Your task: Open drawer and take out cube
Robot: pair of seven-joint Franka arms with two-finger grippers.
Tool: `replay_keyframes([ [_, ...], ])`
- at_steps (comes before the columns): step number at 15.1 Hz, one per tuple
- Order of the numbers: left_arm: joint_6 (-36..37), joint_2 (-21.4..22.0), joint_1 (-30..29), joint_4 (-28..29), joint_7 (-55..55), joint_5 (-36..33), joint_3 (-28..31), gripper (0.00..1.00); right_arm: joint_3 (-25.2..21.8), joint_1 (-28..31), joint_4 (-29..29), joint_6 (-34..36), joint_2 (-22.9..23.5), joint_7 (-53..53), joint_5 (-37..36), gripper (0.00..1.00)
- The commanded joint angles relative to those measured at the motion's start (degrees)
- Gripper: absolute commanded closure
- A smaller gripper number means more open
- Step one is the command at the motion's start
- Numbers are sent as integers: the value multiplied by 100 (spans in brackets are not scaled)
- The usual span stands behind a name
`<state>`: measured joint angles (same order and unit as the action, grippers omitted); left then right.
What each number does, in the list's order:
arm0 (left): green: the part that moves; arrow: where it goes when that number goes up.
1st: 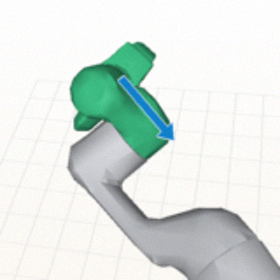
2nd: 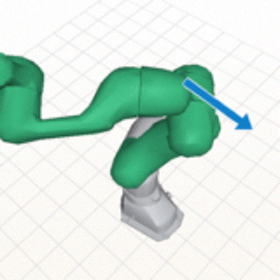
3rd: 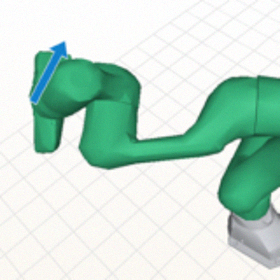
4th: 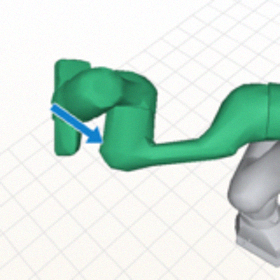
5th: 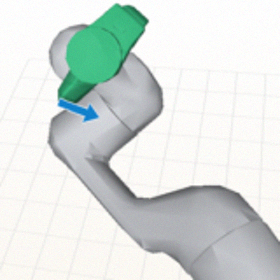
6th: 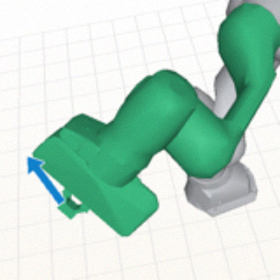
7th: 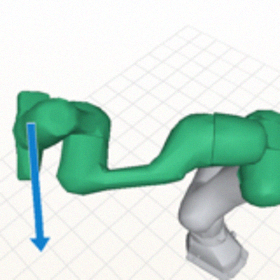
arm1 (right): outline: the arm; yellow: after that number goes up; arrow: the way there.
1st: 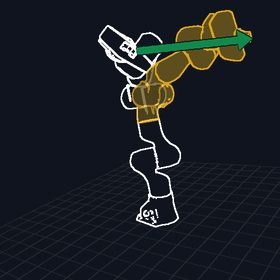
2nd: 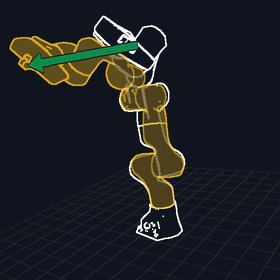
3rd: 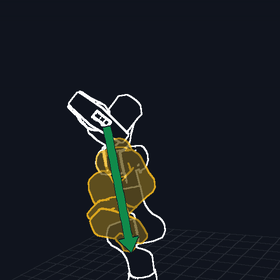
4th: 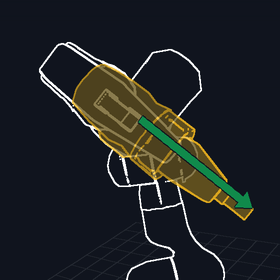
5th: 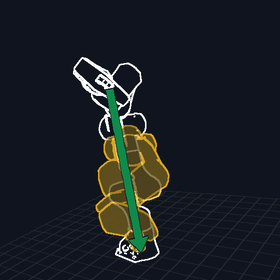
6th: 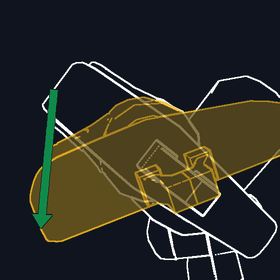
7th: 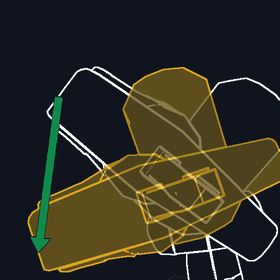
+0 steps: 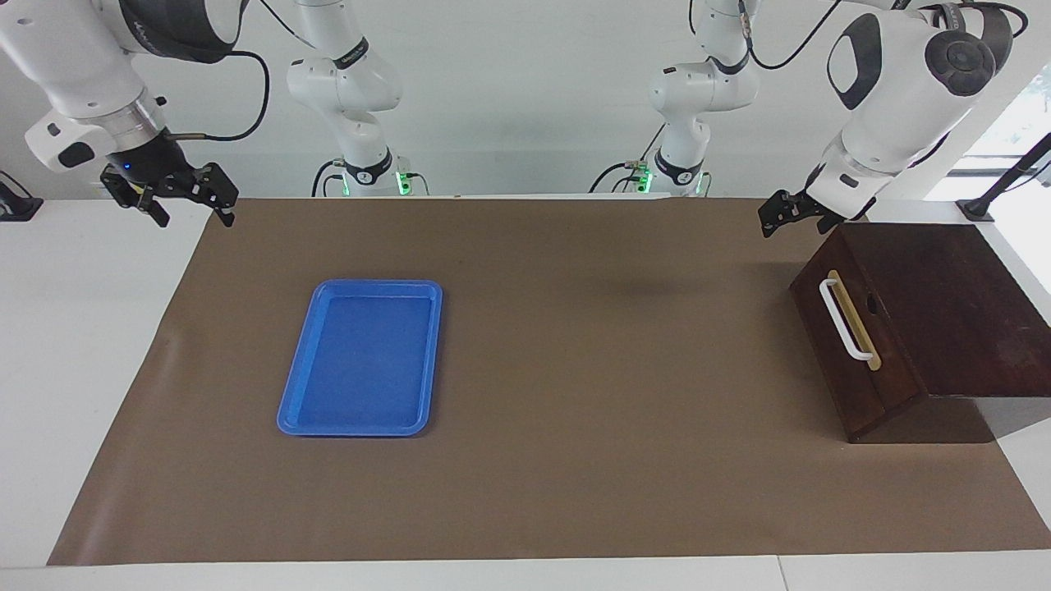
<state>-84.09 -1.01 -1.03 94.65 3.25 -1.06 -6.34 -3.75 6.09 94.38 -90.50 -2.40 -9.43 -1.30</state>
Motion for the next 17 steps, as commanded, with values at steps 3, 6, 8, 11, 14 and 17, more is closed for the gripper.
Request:
replay_keyframes([
  [3, 7, 4, 33, -61, -52, -61, 45, 0, 41, 226, 80, 6, -59, -383, 33, 0],
  [6, -2, 4, 33, -61, -52, -61, 45, 0, 41, 261, 151, 15, -86, -595, 24, 0],
  [8, -159, 22, 15, -9, -139, -70, 45, 0, 41, 270, 142, 6, -86, -613, 16, 0],
  [11, -781, 100, 15, 272, -263, -88, 54, 0, 59, 218, 124, -64, -77, -517, 16, 0],
  [14, -1450, 162, 94, 667, -263, -762, 36, 0, 59, 209, 142, -91, -77, -481, 16, 0],
  [17, -1969, 48, 174, 887, -237, -1290, 28, 0, 59, 270, 151, -55, -85, -516, 16, 0],
])
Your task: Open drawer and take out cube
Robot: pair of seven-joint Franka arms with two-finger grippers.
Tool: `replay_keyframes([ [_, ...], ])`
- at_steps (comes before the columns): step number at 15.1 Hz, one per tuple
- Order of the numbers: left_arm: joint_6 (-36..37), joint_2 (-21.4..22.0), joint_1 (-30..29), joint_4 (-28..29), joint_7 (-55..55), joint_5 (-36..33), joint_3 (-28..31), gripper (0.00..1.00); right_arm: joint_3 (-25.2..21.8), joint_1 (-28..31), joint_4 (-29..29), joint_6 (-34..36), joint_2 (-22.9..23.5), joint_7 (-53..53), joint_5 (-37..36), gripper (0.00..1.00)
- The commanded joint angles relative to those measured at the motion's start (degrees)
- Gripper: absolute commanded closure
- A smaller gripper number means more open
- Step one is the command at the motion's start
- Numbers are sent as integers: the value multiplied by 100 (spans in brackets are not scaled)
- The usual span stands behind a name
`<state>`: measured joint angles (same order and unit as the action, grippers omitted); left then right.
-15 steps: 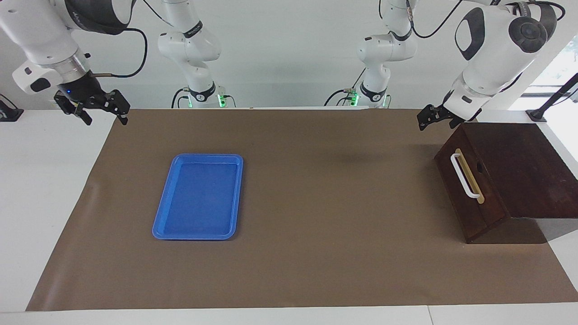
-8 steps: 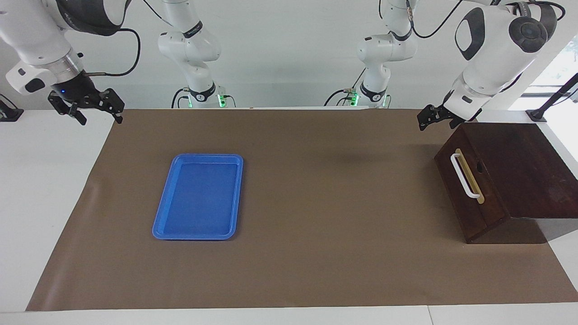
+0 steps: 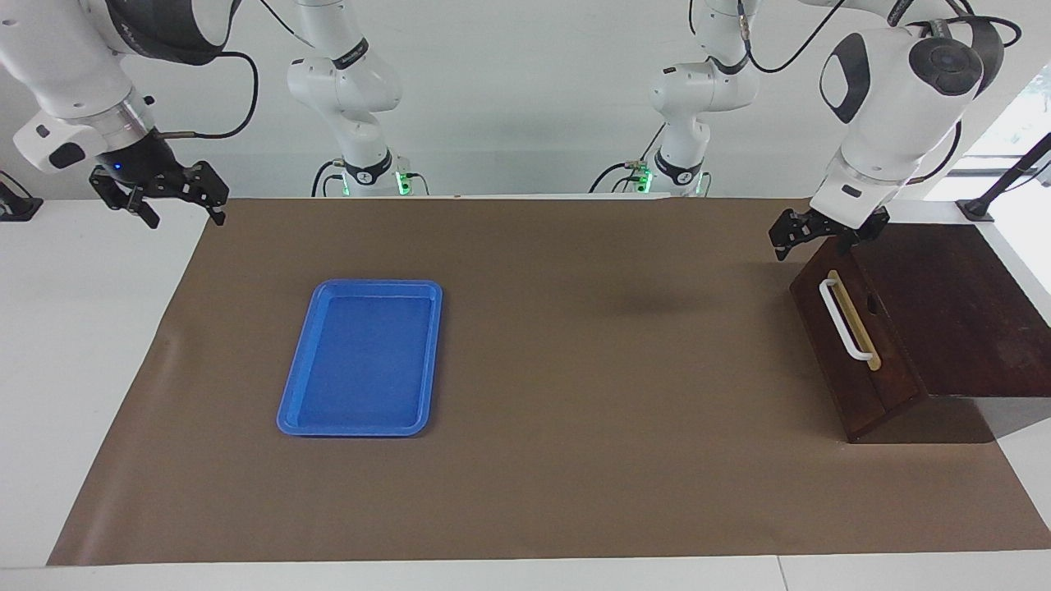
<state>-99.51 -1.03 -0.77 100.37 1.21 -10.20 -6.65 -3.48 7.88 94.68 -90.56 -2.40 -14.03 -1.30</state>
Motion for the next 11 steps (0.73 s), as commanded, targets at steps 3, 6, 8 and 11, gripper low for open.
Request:
replay_keyframes([
  [3, -1183, -28, 78, 808, 54, -764, 59, 0, 32, 90, 156, -15, -94, -47, 16, 0],
  [6, -1755, -362, 42, 1002, 361, -1228, 67, 0, 32, 99, 209, -23, -121, -38, 24, 0],
  [8, -2054, -486, -36, 1134, 380, -1564, 67, 0, 32, 73, 288, -23, -147, 49, 24, 0],
  [11, -2293, -390, -204, 1528, 414, -1591, 67, 0, 32, 47, 306, -23, -165, 111, 24, 0],
])
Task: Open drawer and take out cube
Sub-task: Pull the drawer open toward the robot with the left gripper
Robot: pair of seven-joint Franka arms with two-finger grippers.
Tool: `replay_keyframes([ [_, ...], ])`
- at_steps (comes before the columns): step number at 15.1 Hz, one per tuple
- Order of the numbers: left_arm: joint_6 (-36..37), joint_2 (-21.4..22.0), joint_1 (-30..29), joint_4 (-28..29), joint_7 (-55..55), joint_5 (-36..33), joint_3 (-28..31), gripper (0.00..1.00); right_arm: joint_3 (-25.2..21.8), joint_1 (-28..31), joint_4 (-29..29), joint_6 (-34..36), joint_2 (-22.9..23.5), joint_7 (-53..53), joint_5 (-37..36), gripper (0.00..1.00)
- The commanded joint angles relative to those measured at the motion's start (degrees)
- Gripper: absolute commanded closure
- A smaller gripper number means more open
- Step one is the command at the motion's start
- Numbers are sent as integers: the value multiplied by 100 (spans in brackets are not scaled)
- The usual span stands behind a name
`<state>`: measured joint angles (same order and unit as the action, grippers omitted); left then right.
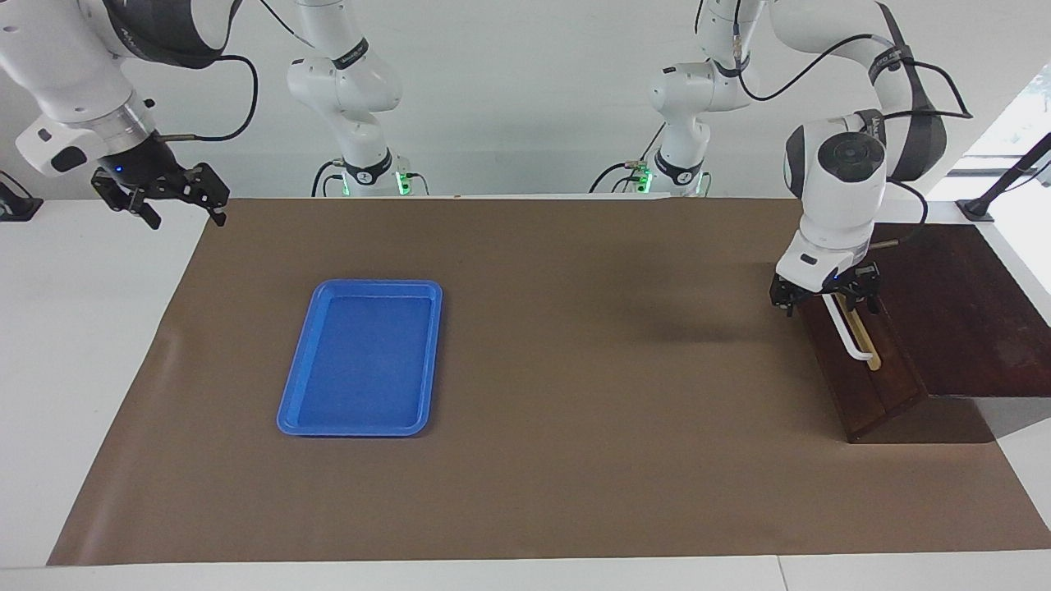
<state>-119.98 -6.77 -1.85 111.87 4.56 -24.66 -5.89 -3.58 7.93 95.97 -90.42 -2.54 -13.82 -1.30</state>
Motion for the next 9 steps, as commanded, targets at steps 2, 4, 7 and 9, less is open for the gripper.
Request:
replay_keyframes([
  [2, -297, 193, -69, 458, 317, -153, -9, 0, 42, 16, 176, -20, -150, 98, 25, 0],
  [4, -481, 193, -69, 659, 379, -153, -9, 0, 42, 7, 176, -20, -150, 98, 25, 0],
  [7, -719, 176, -69, 853, 432, -397, -9, 0, 51, 7, 185, -2, -150, 98, 16, 0],
  [9, -920, 150, -26, 906, 763, -452, -26, 0, 68, -2, 185, 6, -159, 107, 16, 0],
])
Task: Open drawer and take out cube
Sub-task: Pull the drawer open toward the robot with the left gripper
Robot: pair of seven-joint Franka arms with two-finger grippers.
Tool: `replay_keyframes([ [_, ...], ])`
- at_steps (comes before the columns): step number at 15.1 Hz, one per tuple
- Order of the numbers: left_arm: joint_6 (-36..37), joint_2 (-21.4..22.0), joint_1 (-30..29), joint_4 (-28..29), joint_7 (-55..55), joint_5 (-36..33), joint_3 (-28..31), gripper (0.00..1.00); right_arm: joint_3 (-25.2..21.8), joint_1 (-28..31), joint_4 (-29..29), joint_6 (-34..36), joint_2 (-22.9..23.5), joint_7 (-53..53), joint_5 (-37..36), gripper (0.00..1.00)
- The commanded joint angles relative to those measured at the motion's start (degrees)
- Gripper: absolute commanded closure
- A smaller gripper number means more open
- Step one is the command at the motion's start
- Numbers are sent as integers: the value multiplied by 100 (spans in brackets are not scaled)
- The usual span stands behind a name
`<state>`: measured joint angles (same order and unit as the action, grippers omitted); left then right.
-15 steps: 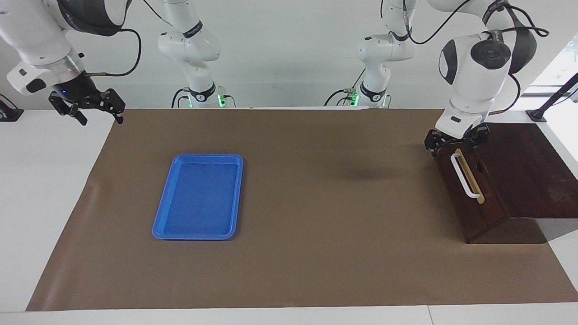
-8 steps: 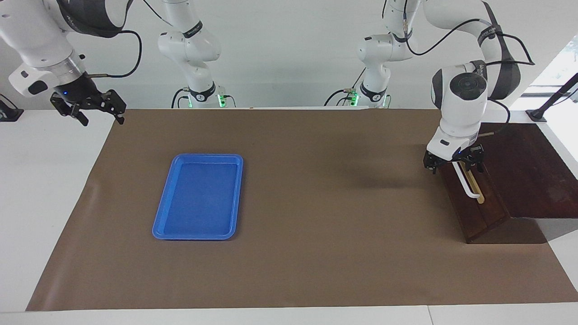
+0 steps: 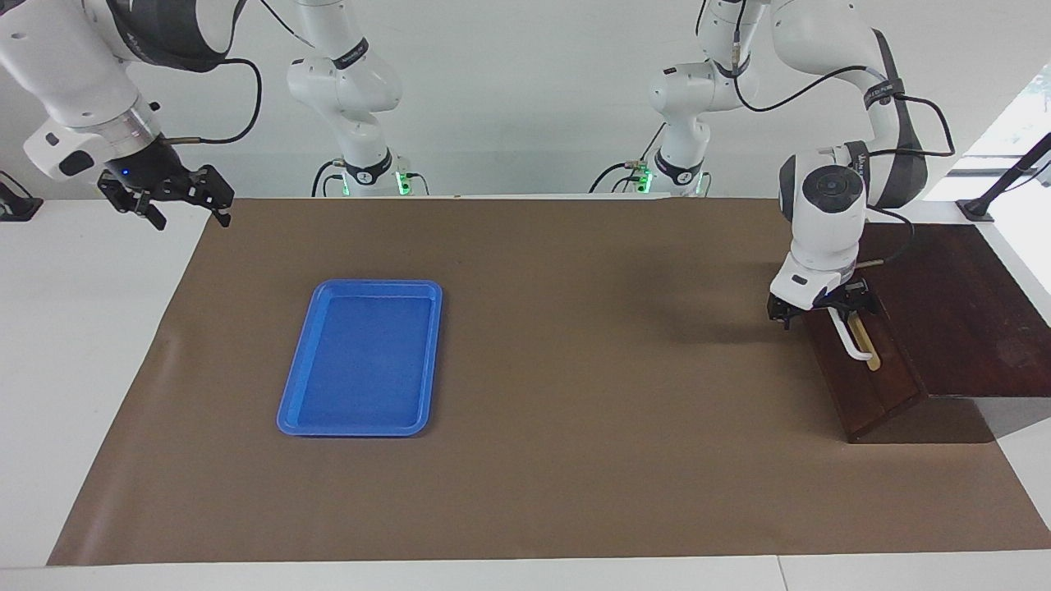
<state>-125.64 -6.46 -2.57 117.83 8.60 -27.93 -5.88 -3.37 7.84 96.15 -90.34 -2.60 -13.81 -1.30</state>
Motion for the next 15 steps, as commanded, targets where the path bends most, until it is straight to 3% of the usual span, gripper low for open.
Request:
replay_keyframes([
  [1, -461, 75, 90, 284, 701, -125, -53, 0, 56, 7, 176, -1, -153, 115, 24, 0],
  [4, -331, 49, 721, 153, 1380, -55, -62, 0, 56, 16, 185, -1, -153, 133, 24, 0],
  [8, 161, 31, 1346, -181, 1601, 543, -54, 0, 83, -2, 185, 42, -162, 211, 24, 0],
  [13, 373, -22, 1496, -296, 1715, 622, -54, 0, 83, -46, 194, 51, -162, 221, 24, 0],
  [15, 967, -179, 1453, -1003, 1707, 945, -54, 0, 83, -54, 185, 78, -162, 229, 24, 0],
])
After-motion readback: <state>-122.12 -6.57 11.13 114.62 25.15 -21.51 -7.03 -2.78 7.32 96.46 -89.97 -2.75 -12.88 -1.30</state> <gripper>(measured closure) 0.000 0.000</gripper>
